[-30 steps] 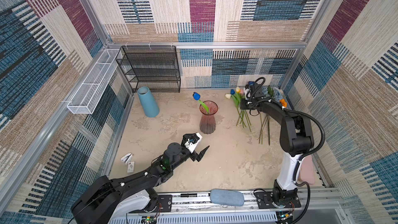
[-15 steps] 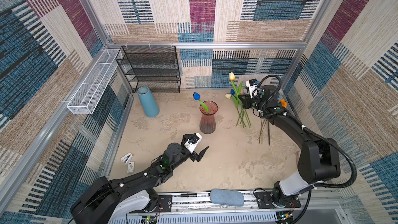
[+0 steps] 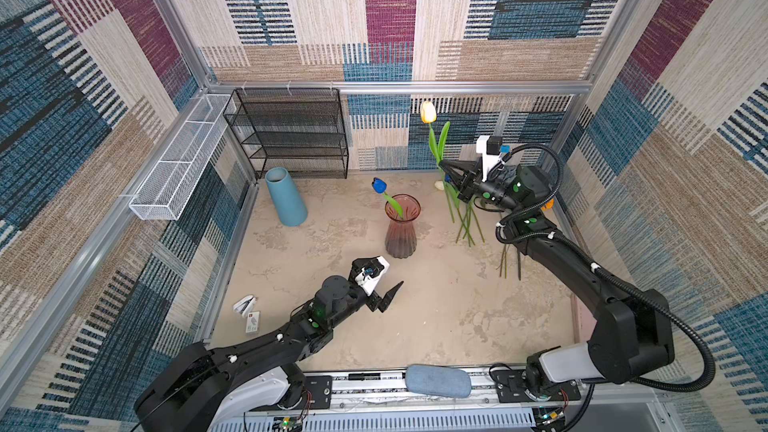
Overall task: Arrange the flowers into the vase
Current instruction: 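Move the yellow tulip over the pink vase and lower its stem inside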
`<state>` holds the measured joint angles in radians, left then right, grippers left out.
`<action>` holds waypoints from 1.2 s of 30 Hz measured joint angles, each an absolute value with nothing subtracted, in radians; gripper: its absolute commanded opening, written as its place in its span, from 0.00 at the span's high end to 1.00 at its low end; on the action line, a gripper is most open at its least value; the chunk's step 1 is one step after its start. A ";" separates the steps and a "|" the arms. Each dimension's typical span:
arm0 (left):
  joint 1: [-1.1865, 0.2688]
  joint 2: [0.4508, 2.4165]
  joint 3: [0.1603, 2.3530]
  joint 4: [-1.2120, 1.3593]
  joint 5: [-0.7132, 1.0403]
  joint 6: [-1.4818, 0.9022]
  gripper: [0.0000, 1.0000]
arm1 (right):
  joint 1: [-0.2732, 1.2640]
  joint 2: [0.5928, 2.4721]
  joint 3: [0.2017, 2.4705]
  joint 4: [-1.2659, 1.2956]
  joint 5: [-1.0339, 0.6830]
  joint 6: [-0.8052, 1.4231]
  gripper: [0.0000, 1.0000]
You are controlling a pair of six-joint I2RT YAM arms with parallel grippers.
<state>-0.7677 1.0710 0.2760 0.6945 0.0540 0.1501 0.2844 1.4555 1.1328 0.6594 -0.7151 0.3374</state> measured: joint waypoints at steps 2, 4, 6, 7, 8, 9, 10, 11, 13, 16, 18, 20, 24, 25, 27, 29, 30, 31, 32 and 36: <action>-0.768 1.065 0.273 0.694 0.051 0.150 0.08 | 0.303 1.491 1.166 0.730 -0.714 0.383 1.00; -0.768 1.060 0.271 0.693 0.051 0.150 0.08 | 0.325 1.533 1.208 0.785 -0.711 0.419 1.00; -0.768 1.060 0.270 0.693 0.051 0.150 0.08 | 0.345 1.577 1.247 0.846 -0.704 0.454 1.00; -0.768 1.060 0.270 0.693 0.051 0.150 0.08 | 0.353 1.598 1.264 0.875 -0.702 0.471 1.00; -0.768 1.061 0.270 0.693 0.051 0.150 0.08 | 0.361 1.622 1.284 0.903 -0.698 0.490 1.00; -0.768 1.063 0.270 0.693 0.051 0.150 0.08 | 0.366 1.647 1.304 0.930 -0.695 0.510 1.00; -0.768 1.065 0.270 0.693 0.051 0.150 0.08 | 0.368 1.671 1.324 0.955 -0.692 0.530 1.00; -0.768 1.066 0.270 0.693 0.051 0.150 0.08 | 0.373 1.695 1.343 0.981 -0.687 0.552 1.00; -0.768 1.065 0.270 0.693 0.051 0.150 0.08 | 0.381 1.740 1.378 1.023 -0.676 0.590 1.00; -0.768 1.058 0.270 0.693 0.051 0.150 0.08 | 0.400 1.793 1.393 1.087 -0.662 0.629 1.00; -0.768 1.052 0.267 0.694 0.051 0.150 0.08 | 0.408 1.830 1.394 1.120 -0.654 0.649 1.00; -0.768 1.050 0.265 0.692 0.048 0.150 0.08 | 0.410 1.860 1.385 1.143 -0.644 0.670 1.00; -0.768 1.050 0.265 0.693 0.047 0.150 0.08 | 0.413 1.910 1.352 1.197 -0.632 0.699 1.00; -0.768 1.051 0.265 0.693 0.047 0.151 0.08 | 0.416 1.916 1.342 1.207 -0.631 0.702 1.00; -0.768 1.053 0.265 0.692 0.039 0.151 0.08 | 0.421 1.929 1.317 1.234 -0.630 0.706 1.00; -0.768 1.055 0.265 0.693 0.033 0.151 0.08 | 0.426 1.943 1.299 1.259 -0.629 0.708 1.00; -0.768 1.058 0.265 0.693 0.032 0.152 0.08 | 0.427 1.950 1.292 1.273 -0.630 0.709 1.00; -0.768 1.060 0.265 0.693 0.033 0.152 0.08 | 0.427 1.955 1.285 1.284 -0.630 0.710 0.99; -0.768 1.063 0.265 0.692 0.033 0.152 0.08 | 0.427 1.959 1.279 1.291 -0.632 0.710 1.00; -0.768 1.065 0.265 0.693 0.032 0.152 0.08 | 0.430 1.963 1.265 1.316 -0.648 0.709 0.97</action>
<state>-0.7677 1.0645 0.2646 0.6926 0.0322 0.1520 0.4305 1.9625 1.2648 1.3163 -0.6483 0.7090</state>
